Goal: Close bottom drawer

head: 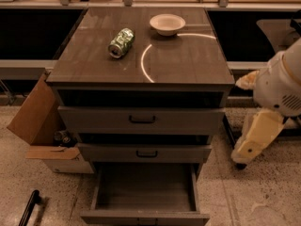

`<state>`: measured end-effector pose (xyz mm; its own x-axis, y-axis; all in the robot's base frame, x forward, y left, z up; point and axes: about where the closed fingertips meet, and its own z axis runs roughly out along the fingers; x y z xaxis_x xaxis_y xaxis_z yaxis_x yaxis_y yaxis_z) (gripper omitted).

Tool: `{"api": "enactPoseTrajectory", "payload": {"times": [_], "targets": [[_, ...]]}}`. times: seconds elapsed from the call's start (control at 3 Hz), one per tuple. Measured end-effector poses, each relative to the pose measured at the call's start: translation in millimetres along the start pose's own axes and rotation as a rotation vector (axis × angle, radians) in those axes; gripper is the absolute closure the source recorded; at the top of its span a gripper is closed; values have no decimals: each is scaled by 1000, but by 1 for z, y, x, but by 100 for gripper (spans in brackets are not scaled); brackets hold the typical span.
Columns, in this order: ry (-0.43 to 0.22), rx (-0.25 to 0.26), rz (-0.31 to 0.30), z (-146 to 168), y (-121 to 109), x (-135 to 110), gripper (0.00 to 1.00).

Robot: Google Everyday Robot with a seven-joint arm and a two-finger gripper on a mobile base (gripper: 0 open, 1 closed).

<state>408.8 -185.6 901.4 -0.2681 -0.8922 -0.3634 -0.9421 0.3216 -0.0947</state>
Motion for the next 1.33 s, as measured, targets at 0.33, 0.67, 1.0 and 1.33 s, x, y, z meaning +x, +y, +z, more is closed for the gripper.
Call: {"api": "enactPoseTrajectory", "payload": {"times": [0.33, 0.67, 1.0, 1.33], "targets": [[-90, -107, 79, 67, 46, 3, 0], [-90, -105, 77, 65, 45, 2, 0], [-108, -144, 40, 101, 47, 8, 0], [-152, -223, -25, 163, 55, 17, 0]]}}
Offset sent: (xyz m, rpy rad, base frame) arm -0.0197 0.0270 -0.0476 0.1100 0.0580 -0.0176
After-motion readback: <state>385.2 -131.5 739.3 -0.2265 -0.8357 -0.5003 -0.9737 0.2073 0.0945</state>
